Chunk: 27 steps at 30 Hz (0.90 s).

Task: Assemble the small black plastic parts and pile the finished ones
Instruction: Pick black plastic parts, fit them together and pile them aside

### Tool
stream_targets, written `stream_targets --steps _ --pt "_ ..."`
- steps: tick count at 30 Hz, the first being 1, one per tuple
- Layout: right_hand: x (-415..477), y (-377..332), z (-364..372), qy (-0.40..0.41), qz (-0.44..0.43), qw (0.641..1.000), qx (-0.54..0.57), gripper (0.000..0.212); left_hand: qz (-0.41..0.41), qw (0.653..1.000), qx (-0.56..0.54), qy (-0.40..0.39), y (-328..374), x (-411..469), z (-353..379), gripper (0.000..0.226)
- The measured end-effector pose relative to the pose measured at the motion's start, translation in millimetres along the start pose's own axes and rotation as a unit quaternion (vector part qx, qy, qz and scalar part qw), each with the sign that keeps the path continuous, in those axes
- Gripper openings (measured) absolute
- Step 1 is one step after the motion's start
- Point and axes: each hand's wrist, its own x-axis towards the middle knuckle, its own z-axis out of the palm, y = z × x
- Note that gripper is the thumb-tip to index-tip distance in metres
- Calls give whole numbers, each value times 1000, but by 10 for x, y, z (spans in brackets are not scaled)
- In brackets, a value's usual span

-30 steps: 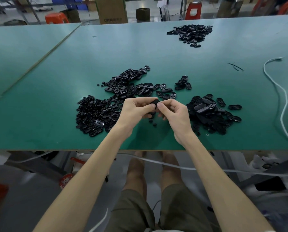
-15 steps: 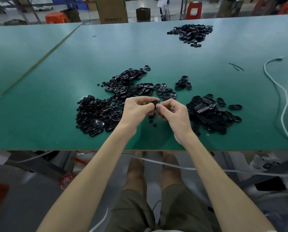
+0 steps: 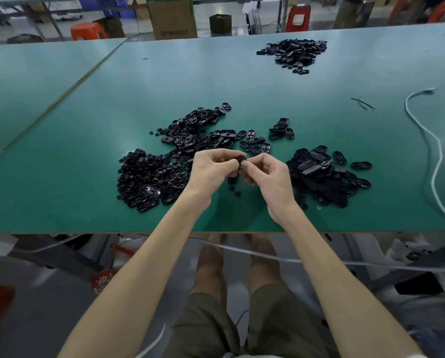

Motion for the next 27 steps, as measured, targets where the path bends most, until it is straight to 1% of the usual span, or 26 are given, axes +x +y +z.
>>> stream_targets --steps 5,9,12,16,22,24,27 --pt "5 -2 -10 5 -1 1000 8 9 -2 997 -39 -67 -46 16 -144 19" --pt "7 9 6 -5 -2 1000 -15 9 -2 994 -73 -82 -127 -18 -184 21" --pt "15 19 1 -5 -2 1000 -18 9 1 995 -72 -72 -140 -12 -163 21" --pt "23 28 -2 -6 0 1000 -20 9 11 998 -40 -52 -124 25 -145 20" --pt "18 44 5 -9 -1 1000 -10 5 23 998 -14 -55 -113 21 -150 19" --pt "22 48 9 -8 -1 1000 0 1 42 998 9 -40 -64 14 -135 20" --pt "32 48 15 -6 5 1000 -13 7 77 996 43 8 93 54 -61 20"
